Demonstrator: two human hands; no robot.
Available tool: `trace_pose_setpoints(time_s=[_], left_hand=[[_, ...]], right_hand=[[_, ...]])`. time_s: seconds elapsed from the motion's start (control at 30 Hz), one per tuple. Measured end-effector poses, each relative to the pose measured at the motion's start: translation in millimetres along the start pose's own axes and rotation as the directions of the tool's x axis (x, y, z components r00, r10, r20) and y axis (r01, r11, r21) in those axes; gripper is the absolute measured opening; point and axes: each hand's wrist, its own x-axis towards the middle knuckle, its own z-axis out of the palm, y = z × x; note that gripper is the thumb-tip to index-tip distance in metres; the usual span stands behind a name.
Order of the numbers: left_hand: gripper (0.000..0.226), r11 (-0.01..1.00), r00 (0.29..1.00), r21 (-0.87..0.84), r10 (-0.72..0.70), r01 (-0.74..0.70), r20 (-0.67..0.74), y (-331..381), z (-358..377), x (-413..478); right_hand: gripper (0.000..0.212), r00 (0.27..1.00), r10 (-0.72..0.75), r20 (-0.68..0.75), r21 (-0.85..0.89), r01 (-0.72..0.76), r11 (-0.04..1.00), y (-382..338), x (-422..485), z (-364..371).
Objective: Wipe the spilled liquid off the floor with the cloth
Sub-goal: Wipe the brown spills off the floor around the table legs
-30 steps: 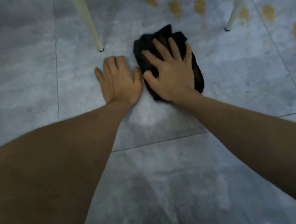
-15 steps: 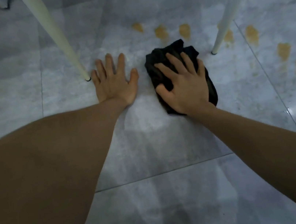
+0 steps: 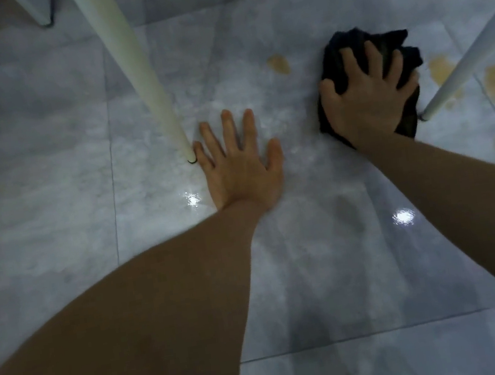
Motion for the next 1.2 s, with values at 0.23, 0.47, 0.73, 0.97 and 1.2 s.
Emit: trace_pose_setpoints(time_s=[0.23, 0.47, 0.73, 0.97, 1.2], left_hand=[[0.072, 1.0, 1.0, 0.017, 0.013, -0.013, 0.005, -0.2, 2.7, 0.0], [0.068, 1.0, 1.0, 0.019, 0.009, -0.009, 0.018, -0.4, 0.5, 1.4], [0.065, 0.999, 1.0, 0.048, -0.008, 0.006, 0.027, 0.0, -1.2, 1.7], [0.066, 0.997, 0.999, 0.075, -0.007, 0.005, 0.036, 2.7, -4.2, 2.1], [0.066, 0.999, 1.0, 0.04, 0.004, -0.005, 0.017, -1.1, -5.8, 1.9]], right_hand=[[0.064, 0.894, -0.425, 0.14, 0.041, 0.424, 0.905, -81.0, -0.5, 21.0], [0.066, 0.966, -0.231, 0.112, 0.012, 0.231, 0.973, -60.9, 25.1, 17.7], [0.063, 0.905, -0.422, 0.049, 0.034, 0.421, 0.906, 7.4, -33.7, -1.5], [0.066, 0.975, -0.213, 0.062, 0.034, 0.211, 0.977, -10.2, -21.9, -4.8], [0.058, 0.935, -0.353, 0.017, 0.016, 0.353, 0.936, 81.8, -136.5, -38.8]])
